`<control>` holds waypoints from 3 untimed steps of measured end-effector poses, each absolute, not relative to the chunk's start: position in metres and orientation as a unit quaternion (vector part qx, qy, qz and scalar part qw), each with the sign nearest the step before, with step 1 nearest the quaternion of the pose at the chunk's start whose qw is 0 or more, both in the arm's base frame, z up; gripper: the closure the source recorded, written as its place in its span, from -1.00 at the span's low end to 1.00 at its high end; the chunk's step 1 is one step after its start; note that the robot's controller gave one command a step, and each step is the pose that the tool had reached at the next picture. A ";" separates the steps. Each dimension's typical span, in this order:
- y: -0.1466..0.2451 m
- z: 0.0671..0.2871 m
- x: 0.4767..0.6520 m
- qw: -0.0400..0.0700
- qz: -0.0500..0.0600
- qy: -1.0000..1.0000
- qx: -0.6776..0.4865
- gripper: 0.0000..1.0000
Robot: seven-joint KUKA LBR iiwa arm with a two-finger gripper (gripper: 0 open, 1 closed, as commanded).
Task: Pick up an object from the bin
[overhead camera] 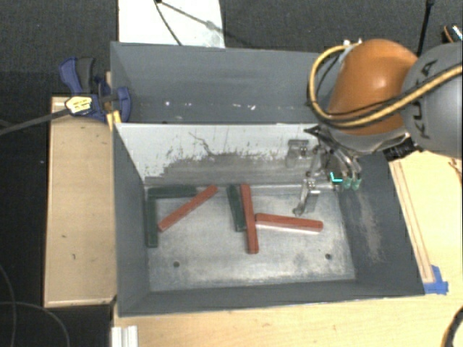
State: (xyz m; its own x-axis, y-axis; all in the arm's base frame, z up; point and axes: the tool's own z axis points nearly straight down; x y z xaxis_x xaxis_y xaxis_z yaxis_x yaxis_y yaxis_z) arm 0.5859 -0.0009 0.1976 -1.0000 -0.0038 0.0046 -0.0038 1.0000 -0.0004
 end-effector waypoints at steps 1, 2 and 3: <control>-0.029 0.081 0.589 0.003 0.000 -1.000 -0.025 -1.00; -0.032 0.070 0.589 0.001 -0.001 -0.999 -0.038 -1.00; -0.032 0.071 0.590 0.001 0.000 -0.999 -0.038 1.00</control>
Offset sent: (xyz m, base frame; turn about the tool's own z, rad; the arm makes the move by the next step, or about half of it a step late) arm 0.0042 -0.0270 -0.1127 0.0469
